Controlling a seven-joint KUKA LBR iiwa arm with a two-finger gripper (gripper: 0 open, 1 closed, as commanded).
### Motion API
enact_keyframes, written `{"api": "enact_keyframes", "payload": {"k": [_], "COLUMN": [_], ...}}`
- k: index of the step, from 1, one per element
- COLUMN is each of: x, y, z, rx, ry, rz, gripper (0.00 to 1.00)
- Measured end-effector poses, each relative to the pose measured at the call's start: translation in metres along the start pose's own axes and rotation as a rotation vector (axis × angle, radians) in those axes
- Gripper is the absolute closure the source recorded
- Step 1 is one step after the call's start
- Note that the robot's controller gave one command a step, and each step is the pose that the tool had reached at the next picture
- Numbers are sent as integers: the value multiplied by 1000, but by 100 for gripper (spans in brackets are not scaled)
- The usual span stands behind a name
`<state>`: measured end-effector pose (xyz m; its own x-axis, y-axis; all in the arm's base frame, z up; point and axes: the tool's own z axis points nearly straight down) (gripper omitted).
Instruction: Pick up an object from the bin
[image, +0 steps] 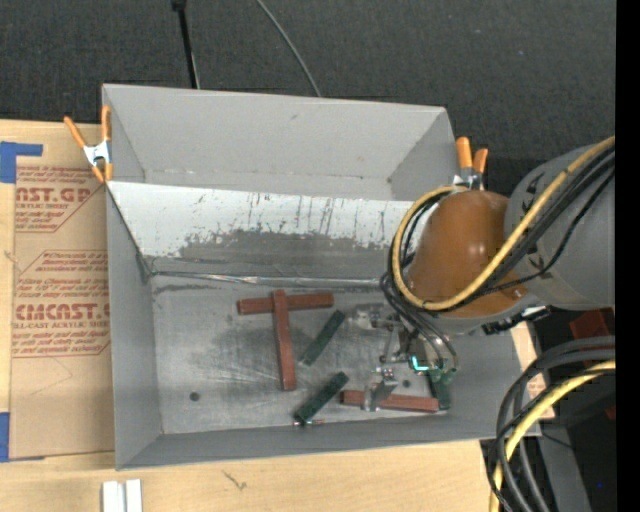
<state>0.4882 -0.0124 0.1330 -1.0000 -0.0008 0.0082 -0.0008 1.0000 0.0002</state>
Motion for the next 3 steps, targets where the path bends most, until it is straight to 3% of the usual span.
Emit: {"api": "enact_keyframes", "payload": {"k": [1, 2, 3], "x": [-2, 4, 4], "y": [0, 12, 12], "z": [-4, 56, 56], "rx": [0, -1, -1], "ry": [-8, -4, -4], "rz": [0, 23, 23], "gripper": [0, 100, 100]}}
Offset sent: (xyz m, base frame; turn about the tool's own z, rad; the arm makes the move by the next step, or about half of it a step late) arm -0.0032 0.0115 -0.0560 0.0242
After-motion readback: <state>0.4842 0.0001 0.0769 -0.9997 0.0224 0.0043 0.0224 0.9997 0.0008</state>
